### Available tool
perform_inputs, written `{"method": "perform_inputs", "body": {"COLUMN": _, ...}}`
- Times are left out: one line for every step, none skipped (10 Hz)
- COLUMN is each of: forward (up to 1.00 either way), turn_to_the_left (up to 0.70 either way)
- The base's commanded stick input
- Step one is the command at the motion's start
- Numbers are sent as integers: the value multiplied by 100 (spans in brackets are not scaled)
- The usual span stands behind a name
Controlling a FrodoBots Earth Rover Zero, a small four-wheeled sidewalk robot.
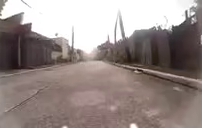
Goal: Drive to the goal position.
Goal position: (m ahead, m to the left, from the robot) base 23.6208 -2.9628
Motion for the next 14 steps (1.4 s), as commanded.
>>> {"method": "perform_inputs", "body": {"forward": 70, "turn_to_the_left": 1}}
{"method": "perform_inputs", "body": {"forward": 70, "turn_to_the_left": 1}}
{"method": "perform_inputs", "body": {"forward": 70, "turn_to_the_left": 1}}
{"method": "perform_inputs", "body": {"forward": 70, "turn_to_the_left": 1}}
{"method": "perform_inputs", "body": {"forward": 70, "turn_to_the_left": 1}}
{"method": "perform_inputs", "body": {"forward": 70, "turn_to_the_left": 1}}
{"method": "perform_inputs", "body": {"forward": 70, "turn_to_the_left": 1}}
{"method": "perform_inputs", "body": {"forward": 70, "turn_to_the_left": 1}}
{"method": "perform_inputs", "body": {"forward": 70, "turn_to_the_left": 1}}
{"method": "perform_inputs", "body": {"forward": 70, "turn_to_the_left": 1}}
{"method": "perform_inputs", "body": {"forward": 70, "turn_to_the_left": 1}}
{"method": "perform_inputs", "body": {"forward": 70, "turn_to_the_left": 1}}
{"method": "perform_inputs", "body": {"forward": 70, "turn_to_the_left": 1}}
{"method": "perform_inputs", "body": {"forward": 70, "turn_to_the_left": 1}}
